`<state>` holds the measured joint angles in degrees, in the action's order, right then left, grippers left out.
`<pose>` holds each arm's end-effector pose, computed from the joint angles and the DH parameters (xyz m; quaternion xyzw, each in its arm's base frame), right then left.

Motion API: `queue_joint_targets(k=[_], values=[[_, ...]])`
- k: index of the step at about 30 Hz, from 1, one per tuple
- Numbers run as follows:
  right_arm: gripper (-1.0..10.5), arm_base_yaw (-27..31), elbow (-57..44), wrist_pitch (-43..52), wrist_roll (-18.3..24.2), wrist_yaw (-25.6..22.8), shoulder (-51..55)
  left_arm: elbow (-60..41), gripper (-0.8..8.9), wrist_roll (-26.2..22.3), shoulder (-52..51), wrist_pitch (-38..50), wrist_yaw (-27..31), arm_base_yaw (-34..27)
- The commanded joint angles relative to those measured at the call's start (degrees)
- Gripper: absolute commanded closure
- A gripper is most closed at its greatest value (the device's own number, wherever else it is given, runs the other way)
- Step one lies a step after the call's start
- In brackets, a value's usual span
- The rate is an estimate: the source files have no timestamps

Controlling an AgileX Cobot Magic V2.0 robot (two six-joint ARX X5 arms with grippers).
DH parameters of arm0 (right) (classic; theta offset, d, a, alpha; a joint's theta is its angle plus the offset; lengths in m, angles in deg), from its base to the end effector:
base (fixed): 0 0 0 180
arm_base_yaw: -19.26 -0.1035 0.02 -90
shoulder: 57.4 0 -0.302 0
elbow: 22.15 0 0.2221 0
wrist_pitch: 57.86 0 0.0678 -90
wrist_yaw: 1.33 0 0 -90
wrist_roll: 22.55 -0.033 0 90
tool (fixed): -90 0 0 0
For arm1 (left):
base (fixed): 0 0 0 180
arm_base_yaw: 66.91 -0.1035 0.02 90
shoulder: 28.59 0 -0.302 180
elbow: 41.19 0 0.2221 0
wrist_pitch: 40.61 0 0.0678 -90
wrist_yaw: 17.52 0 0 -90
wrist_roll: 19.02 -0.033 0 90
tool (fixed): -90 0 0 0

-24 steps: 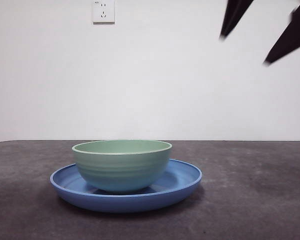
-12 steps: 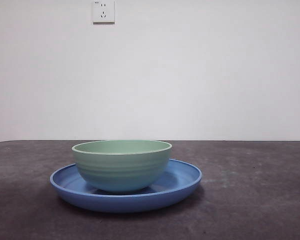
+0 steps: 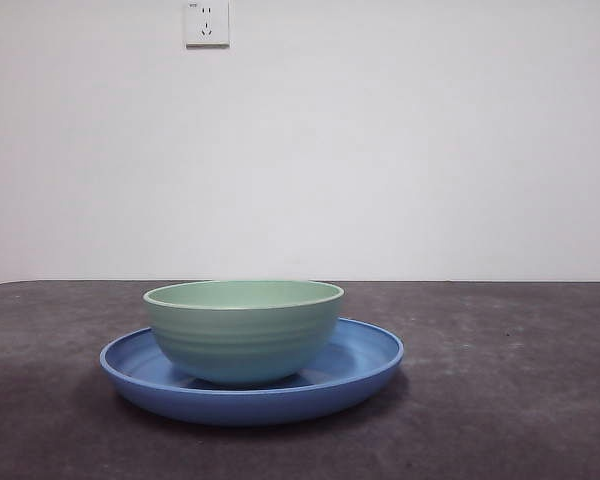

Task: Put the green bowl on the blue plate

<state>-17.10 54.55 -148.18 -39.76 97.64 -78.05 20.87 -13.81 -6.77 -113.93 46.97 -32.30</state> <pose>-0.0478 -0.0288 0.3377 0.0630 0.3381 0.3213 0.8823 -0.0155 -0.0066 0.3060 -0.0151 0.3053 -0.4668 0.8299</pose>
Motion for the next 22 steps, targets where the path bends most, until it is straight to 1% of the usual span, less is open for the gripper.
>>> queue_joint_targets(k=[1, 8, 9, 10, 11, 12, 13, 14, 15, 22], values=[[4.6, -0.4, 0.8, 0.4, 1.0, 0.0, 0.3, 0.4, 2.51, -0.7, 0.1, 0.6, -0.2, 0.3], [4.6, -0.4, 0.8, 0.5, 1.0, 0.0, 0.3, 0.4, 2.56, -0.7, 0.1, 0.6, -0.2, 0.3], [4.6, -0.4, 0.8, 0.5, 1.0, 0.0, 0.3, 0.4, 2.63, -0.7, 0.1, 0.6, -0.2, 0.3], [4.8, -0.4, 0.8, 0.5, 1.0, 0.0, 0.3, 0.4, 2.99, -0.7, 0.1, 0.6, -0.2, 0.3], [5.9, -0.4, 0.8, 0.4, 1.1, 0.0, 0.3, 0.4, 4.00, -0.7, 0.1, 0.6, -0.2, 0.3], [7.7, -0.4, 0.8, 0.4, 1.2, 0.1, 0.3, 0.4, 5.56, -0.7, 0.1, 0.6, -0.2, 0.3], [9.2, -0.4, 0.8, 0.5, 1.1, 0.1, 0.3, 0.4, 6.86, -0.7, 0.1, 0.6, -0.2, 0.3], [9.4, -0.4, 0.8, 0.6, 1.2, 0.1, 0.3, 0.4, 8.26, -0.7, 0.1, 0.6, -0.2, 0.3], [9.2, -0.3, 0.8, 0.8, 1.1, 0.0, 0.3, 0.4, 7.80, -0.7, 0.1, 0.7, -0.2, 0.3], [9.2, -0.3, 0.8, 2.3, 1.2, 0.0, 0.3, 0.4, 7.86, -0.7, 0.1, 0.6, -0.2, 0.3]])
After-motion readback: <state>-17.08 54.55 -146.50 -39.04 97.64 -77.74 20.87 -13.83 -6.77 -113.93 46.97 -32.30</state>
